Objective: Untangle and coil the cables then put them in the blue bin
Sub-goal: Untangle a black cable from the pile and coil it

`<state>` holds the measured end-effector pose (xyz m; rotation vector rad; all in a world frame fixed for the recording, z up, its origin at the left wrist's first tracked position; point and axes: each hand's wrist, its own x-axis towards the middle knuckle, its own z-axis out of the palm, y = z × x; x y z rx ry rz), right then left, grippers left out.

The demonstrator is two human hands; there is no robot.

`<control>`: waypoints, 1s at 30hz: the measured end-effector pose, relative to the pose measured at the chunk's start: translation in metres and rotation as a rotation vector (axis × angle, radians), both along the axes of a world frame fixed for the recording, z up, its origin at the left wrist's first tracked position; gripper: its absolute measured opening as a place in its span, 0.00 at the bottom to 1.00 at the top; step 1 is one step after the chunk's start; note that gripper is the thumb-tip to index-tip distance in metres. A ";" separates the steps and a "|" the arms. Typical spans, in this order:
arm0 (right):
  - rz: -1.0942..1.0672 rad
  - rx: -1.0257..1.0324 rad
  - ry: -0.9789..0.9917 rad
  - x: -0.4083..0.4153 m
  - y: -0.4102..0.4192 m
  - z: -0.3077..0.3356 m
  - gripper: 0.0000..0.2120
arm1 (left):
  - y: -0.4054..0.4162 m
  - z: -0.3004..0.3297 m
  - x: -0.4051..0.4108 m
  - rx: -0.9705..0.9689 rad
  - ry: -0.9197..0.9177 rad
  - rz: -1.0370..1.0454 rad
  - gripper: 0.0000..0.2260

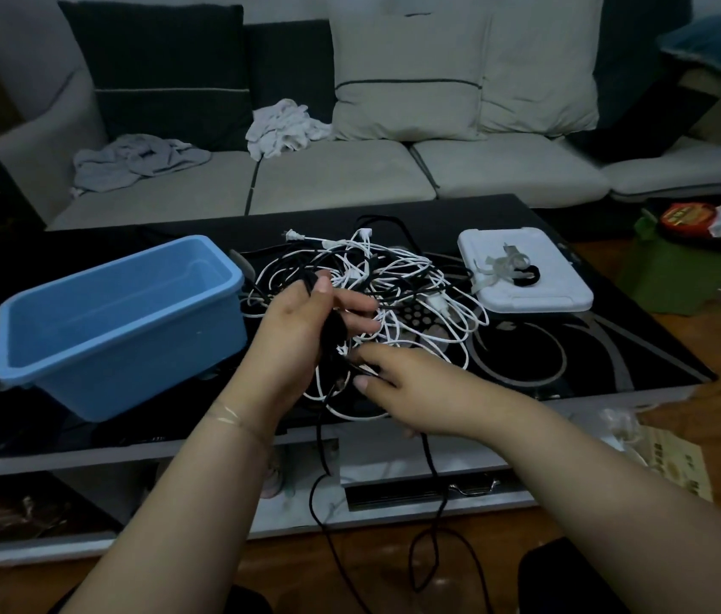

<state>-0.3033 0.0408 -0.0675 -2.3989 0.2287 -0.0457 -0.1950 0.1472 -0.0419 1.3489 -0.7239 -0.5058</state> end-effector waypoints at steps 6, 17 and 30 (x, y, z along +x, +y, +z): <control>0.133 0.070 0.157 -0.007 -0.003 0.008 0.15 | -0.005 -0.009 -0.011 0.276 -0.459 0.064 0.04; -0.057 0.008 -0.070 -0.020 -0.037 0.028 0.07 | 0.005 -0.013 -0.008 0.591 -0.707 -0.098 0.30; -0.306 0.284 -0.509 -0.005 -0.038 0.018 0.17 | -0.010 -0.013 -0.022 0.036 0.073 -0.412 0.17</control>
